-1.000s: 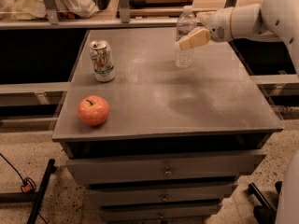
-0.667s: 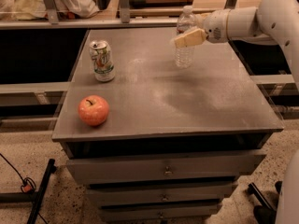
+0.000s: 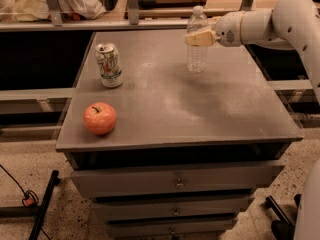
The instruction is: Move water bottle near 7up can
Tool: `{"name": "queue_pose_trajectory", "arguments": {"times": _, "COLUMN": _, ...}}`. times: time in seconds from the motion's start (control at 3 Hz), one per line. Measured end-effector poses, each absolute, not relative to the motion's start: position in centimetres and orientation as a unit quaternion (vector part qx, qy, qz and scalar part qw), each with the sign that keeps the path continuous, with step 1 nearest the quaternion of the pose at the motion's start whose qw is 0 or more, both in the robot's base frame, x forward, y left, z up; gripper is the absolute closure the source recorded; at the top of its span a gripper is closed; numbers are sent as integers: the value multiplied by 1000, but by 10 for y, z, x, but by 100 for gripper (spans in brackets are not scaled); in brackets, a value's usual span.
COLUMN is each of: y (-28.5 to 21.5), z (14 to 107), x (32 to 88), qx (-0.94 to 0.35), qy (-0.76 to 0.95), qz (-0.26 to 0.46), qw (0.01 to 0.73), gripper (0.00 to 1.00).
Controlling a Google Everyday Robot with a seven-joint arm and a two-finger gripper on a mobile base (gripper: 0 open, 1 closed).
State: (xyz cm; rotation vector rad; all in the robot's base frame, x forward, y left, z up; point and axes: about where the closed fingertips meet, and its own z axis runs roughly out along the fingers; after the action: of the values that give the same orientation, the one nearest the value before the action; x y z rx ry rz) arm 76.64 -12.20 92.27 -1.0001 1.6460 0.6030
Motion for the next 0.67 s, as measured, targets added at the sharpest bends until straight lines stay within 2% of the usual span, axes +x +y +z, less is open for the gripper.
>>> {"name": "queue_pose_trajectory", "arguments": {"times": 0.33, "y": -117, "z": 923, "x": 774, "qx": -418, "qy": 694, "qz": 251, "qw": 530, "gripper": 86}}
{"name": "queue_pose_trajectory", "arguments": {"times": 0.67, "y": -111, "z": 931, "x": 783, "qx": -404, "qy": 692, "qz": 256, "qw": 540, "gripper": 100}}
